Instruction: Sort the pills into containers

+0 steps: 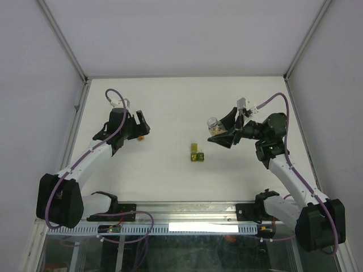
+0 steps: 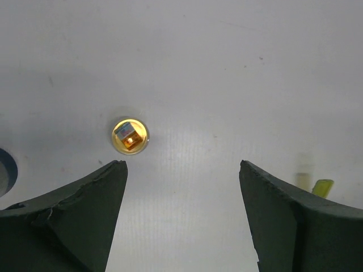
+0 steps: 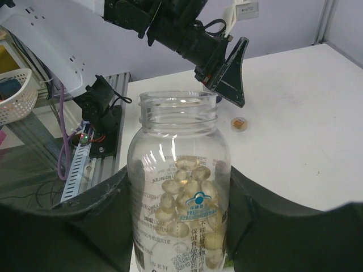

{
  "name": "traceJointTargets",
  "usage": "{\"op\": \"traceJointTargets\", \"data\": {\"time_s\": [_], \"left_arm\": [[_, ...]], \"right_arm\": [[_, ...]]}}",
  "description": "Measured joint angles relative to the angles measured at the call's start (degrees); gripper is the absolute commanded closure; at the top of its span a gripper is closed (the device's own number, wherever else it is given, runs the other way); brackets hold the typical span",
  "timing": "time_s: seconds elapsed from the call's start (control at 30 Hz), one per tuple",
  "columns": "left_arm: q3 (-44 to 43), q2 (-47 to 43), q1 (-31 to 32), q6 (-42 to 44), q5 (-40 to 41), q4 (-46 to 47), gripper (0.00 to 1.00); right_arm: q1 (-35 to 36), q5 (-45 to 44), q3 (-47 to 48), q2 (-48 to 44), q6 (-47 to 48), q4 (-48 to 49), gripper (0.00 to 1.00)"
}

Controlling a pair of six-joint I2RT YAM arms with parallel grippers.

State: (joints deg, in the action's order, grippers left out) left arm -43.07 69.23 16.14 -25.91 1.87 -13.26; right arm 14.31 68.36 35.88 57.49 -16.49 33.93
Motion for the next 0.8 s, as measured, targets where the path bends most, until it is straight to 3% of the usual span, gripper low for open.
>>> {"op": "traceJointTargets", "data": {"time_s": [0.27,0.57,0.8], "left_arm": [[-2.8,4.1,0.0,2.9,6.1,-6.2,0.18],[-7.5,12.5,0.0,5.2,7.2,-7.1,0.2],[-11.5,21.9,0.0,6.6,6.9,-7.3,0.35]], "right_arm": [[-0.7,0.7,0.0,1.3,1.2,-0.6,1.0],[-1.8,1.1,0.0,2.6,1.7,-1.1,1.0],[-2.1,1.4,0.0,3.9,1.9,-1.2,1.0]]}}
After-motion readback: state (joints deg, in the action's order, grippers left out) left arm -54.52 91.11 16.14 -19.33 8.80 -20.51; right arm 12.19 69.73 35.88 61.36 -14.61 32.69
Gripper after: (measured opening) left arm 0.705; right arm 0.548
